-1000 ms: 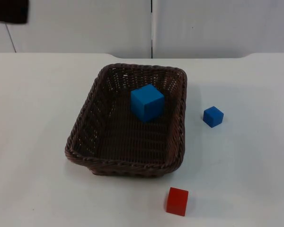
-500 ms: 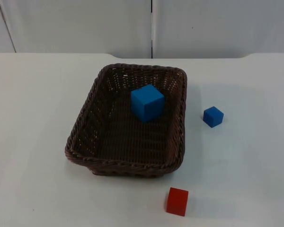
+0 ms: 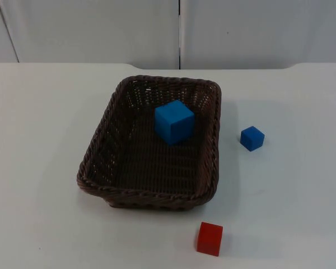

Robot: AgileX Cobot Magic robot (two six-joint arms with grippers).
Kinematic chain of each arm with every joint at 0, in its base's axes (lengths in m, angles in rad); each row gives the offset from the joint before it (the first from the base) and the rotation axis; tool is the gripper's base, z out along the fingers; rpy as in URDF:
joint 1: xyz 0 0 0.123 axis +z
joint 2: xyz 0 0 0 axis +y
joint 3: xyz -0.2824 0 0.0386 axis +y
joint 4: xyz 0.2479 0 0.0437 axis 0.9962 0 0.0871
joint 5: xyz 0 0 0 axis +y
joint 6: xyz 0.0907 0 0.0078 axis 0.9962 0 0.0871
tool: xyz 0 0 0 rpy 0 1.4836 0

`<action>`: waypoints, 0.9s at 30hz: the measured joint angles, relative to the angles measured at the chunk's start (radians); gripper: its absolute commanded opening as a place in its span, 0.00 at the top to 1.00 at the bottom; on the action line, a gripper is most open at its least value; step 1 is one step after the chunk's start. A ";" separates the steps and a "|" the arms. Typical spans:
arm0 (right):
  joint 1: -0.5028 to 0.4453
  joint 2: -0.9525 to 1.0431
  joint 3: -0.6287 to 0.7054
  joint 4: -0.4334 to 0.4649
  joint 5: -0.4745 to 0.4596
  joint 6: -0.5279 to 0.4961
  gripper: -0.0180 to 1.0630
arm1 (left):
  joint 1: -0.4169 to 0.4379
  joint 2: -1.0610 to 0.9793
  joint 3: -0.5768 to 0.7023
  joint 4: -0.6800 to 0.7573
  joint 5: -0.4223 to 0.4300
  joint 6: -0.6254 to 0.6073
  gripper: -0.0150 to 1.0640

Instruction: Pick up the basket with the left hand and place the largest block into the basket with the right hand.

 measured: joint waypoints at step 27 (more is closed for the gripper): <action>0.000 -0.019 0.095 -0.039 0.090 0.020 0.29 | 0.000 -0.261 0.039 0.083 0.140 -0.093 0.24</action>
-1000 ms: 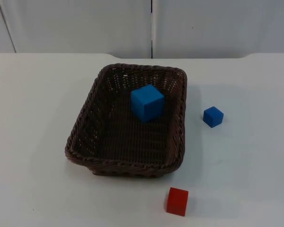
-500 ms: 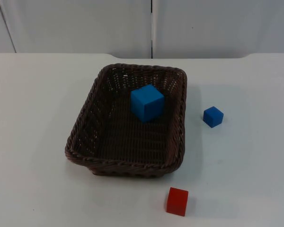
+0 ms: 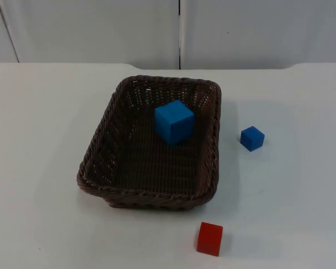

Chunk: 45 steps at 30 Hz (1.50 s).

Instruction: Pick up the basket with the left hand and place the largest block into the basket with the right hand.

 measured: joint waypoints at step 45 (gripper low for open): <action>0.000 0.000 0.000 -0.004 -0.015 -0.025 0.29 | 0.000 0.000 0.207 -0.024 -0.002 0.077 0.24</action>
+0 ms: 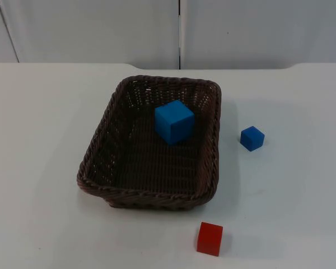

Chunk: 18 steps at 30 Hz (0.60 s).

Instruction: Pick up the basket with the left hand and place the largest block into the basket with the right hand.

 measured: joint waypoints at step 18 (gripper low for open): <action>0.000 0.000 0.021 -0.063 0.100 0.068 0.29 | 0.000 0.000 0.000 -0.002 0.000 0.000 0.24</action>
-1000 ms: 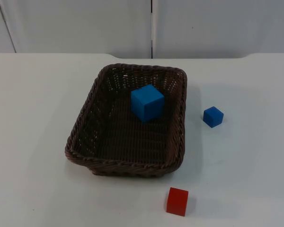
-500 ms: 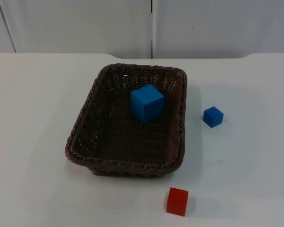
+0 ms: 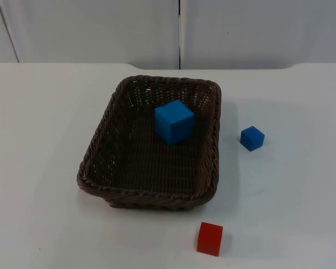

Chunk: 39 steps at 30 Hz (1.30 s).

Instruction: Pick up the basket with the left hand and place the largest block into the basket with the right hand.

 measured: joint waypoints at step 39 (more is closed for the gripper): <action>0.000 0.000 0.008 -0.042 0.004 0.052 0.01 | 0.000 0.000 0.000 0.000 0.000 0.000 0.01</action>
